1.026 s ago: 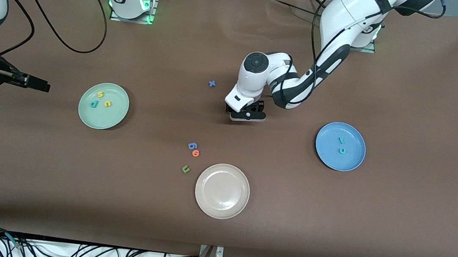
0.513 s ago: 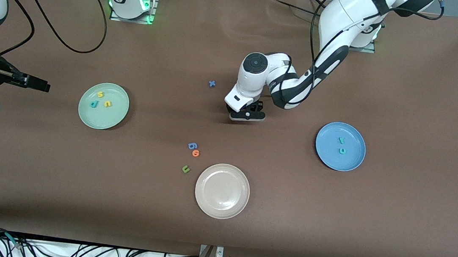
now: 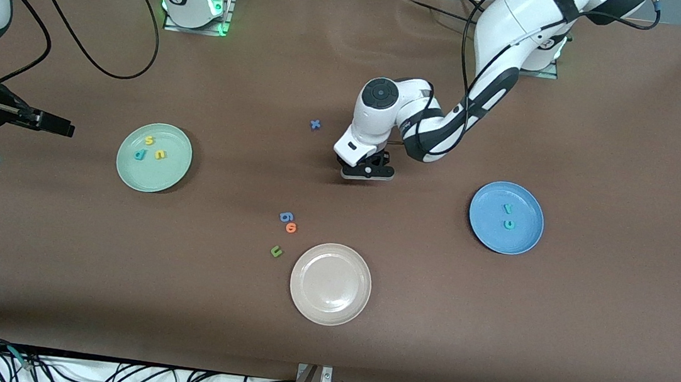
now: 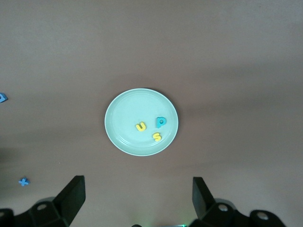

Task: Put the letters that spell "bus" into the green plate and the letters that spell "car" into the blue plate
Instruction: 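Lower the left gripper and grasp the yellow letter, then carry the yellow letter to the blue plate with the left gripper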

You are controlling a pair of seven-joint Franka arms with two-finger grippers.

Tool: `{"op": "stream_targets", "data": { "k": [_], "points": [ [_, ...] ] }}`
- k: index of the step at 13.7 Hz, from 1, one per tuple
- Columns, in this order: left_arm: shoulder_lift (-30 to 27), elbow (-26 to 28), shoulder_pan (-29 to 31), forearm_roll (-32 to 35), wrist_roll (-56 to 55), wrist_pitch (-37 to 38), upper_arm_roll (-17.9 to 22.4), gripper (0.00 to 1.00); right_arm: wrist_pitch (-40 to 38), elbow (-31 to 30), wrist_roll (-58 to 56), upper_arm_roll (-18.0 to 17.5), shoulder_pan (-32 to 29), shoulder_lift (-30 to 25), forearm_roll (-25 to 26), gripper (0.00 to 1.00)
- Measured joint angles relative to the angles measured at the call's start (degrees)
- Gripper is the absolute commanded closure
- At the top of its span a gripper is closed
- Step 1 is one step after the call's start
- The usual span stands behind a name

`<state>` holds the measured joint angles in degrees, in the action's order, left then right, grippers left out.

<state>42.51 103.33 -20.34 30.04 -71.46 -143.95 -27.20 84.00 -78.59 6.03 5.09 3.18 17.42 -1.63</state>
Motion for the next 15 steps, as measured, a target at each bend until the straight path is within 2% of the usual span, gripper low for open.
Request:
{"op": "stream_targets", "data": {
  "k": [5,8,12,15],
  "points": [
    [0.16,-0.02,0.01,0.01,0.05,-0.13,0.00,0.81,0.00,0.00,0.00,0.00,-0.01,0.00,0.00,0.00],
    [0.09,-0.48,1.29,0.02,4.10,0.63,0.12,0.82,0.00,0.00,0.00,0.00,-0.02,0.00,0.00,0.00],
    [-2.55,-2.05,9.72,0.00,20.56,10.00,-2.22,0.83,0.00,0.00,0.00,0.00,-0.04,0.00,0.00,0.00],
    [-5.79,-1.99,20.57,-0.14,33.65,16.39,-8.22,0.83,0.00,0.00,0.00,0.00,-0.04,0.00,0.00,0.00]
  ]
}}
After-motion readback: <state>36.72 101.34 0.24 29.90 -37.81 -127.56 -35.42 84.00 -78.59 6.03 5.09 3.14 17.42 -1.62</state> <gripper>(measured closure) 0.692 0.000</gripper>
